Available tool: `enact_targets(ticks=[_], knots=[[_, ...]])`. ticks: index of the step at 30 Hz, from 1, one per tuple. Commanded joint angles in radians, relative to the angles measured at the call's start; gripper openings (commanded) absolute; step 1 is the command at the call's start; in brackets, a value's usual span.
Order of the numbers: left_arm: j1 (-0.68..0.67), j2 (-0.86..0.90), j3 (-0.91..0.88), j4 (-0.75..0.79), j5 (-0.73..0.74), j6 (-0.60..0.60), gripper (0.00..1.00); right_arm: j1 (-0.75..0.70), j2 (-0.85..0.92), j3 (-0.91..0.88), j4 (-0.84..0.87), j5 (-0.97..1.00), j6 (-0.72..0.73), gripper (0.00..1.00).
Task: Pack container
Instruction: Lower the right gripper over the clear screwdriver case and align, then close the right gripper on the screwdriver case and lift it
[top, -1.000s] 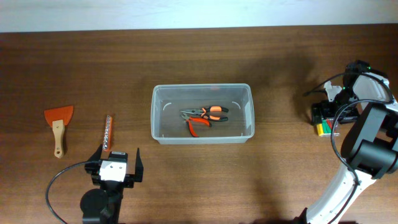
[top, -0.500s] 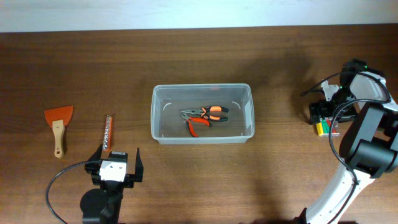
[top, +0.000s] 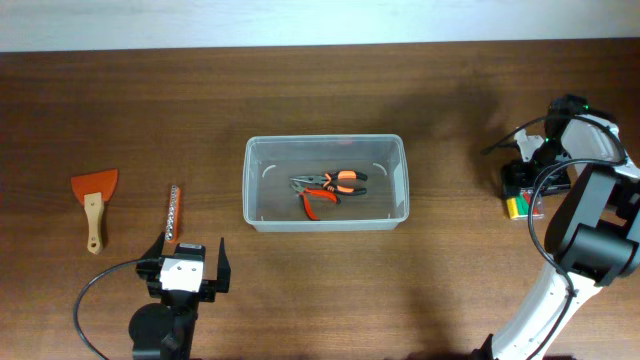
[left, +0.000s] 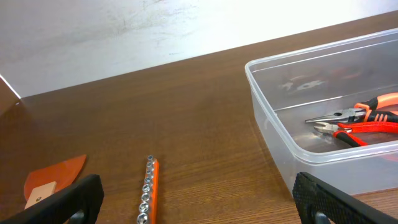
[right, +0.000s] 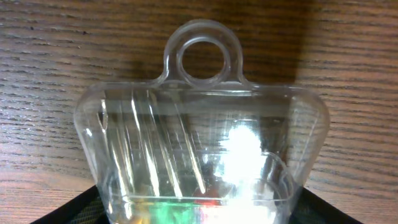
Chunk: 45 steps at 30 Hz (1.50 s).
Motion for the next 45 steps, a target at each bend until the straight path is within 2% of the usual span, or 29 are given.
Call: enact_targets(ticks=[1, 5, 18, 24, 33, 45], knots=[[0.005, -0.008, -0.005, 0.001, 0.01, -0.005, 0.99, 0.006, 0.007, -0.011, 0.008, 0.017, 0.007, 0.7], [0.005, -0.008, -0.005, 0.001, 0.01, -0.005, 0.99, 0.006, 0.007, -0.011, 0.008, 0.017, 0.007, 0.66], [0.005, -0.008, -0.005, 0.001, 0.01, -0.005, 0.99, 0.006, 0.007, -0.011, 0.007, 0.017, 0.008, 0.64], [0.005, -0.008, -0.005, 0.001, 0.01, -0.005, 0.99, 0.006, 0.007, -0.011, 0.006, 0.016, 0.008, 0.54], [0.005, -0.008, -0.005, 0.001, 0.01, -0.005, 0.99, 0.006, 0.007, 0.014, -0.013, 0.016, 0.008, 0.54], [0.005, -0.008, -0.005, 0.001, 0.01, -0.005, 0.99, 0.006, 0.007, 0.172, -0.125, 0.0, 0.016, 0.54]])
